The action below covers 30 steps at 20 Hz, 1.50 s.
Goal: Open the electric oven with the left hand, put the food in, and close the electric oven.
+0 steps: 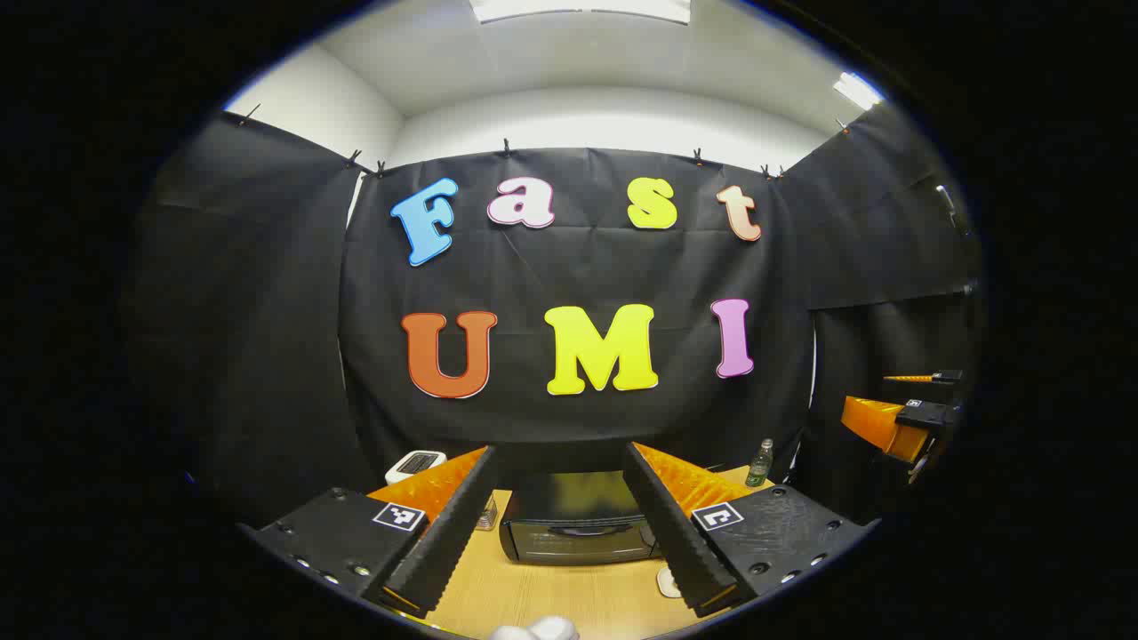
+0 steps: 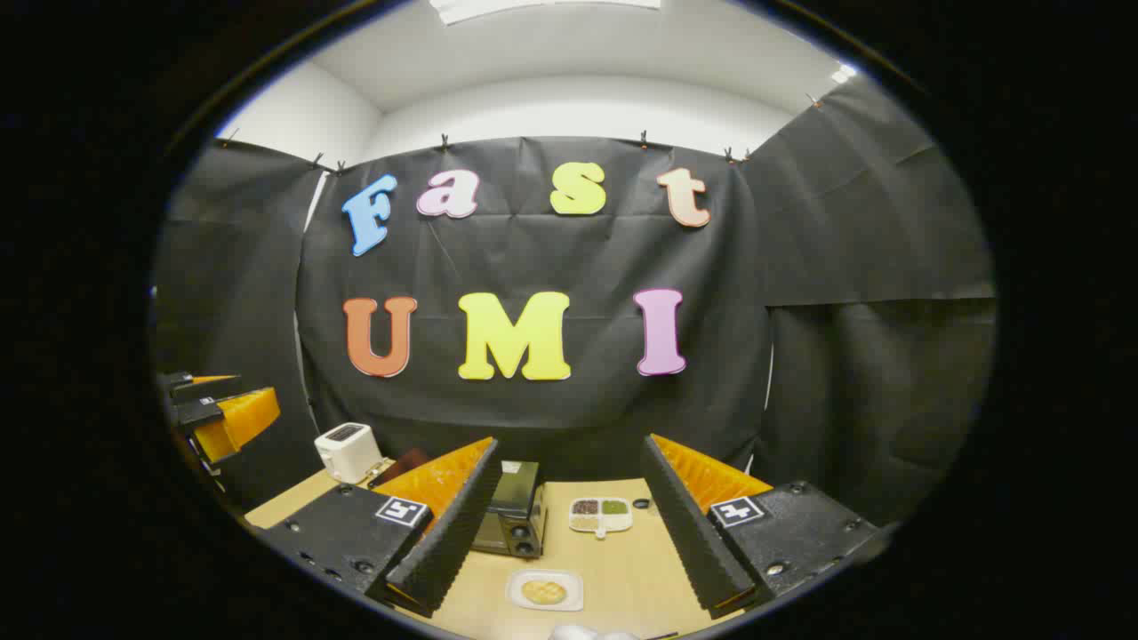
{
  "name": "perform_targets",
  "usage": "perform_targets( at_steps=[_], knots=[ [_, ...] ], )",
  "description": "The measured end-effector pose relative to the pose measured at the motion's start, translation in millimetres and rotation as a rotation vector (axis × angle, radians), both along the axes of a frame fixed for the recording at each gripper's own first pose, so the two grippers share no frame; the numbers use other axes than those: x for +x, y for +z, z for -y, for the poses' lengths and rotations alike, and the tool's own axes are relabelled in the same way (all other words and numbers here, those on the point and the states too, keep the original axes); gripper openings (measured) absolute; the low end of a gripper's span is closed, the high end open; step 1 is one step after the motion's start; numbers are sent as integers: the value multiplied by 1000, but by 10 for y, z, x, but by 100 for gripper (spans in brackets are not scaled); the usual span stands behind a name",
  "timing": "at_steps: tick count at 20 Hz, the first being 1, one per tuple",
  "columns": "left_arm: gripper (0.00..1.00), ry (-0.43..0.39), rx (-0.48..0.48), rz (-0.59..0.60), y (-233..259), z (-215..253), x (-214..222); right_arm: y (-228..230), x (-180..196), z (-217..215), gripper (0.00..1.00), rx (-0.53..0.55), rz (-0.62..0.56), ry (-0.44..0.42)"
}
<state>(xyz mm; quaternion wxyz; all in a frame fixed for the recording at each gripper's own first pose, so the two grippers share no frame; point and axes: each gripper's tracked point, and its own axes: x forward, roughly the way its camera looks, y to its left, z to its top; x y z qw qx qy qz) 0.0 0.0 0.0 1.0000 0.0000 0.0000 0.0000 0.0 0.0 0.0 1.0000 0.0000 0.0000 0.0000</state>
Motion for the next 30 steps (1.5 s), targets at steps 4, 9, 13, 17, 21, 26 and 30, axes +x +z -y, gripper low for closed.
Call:
perform_targets(
  at_steps=[4,9,13,17,21,26,30],
  knots=[
    [93,3,9,-1,-6,-16,7,25,0,40,100,1,5,-9],
    [93,2,9,2,33,-20,-29,29,-27,55,100,7,3,-11],
    [93,-3,17,11,28,-4,-58,-6,-51,58,100,11,1,-9],
    [93,7,28,3,-71,-14,-6,14,-60,118,100,9,11,-14],
    [93,13,35,-17,-369,24,89,47,-64,143,100,12,31,-10],
    [94,2,9,-44,-941,130,261,76,-58,204,100,-2,45,-10],
    [93,-18,-11,-98,-1447,255,506,89,-32,244,100,-12,48,-18]
  ],
)
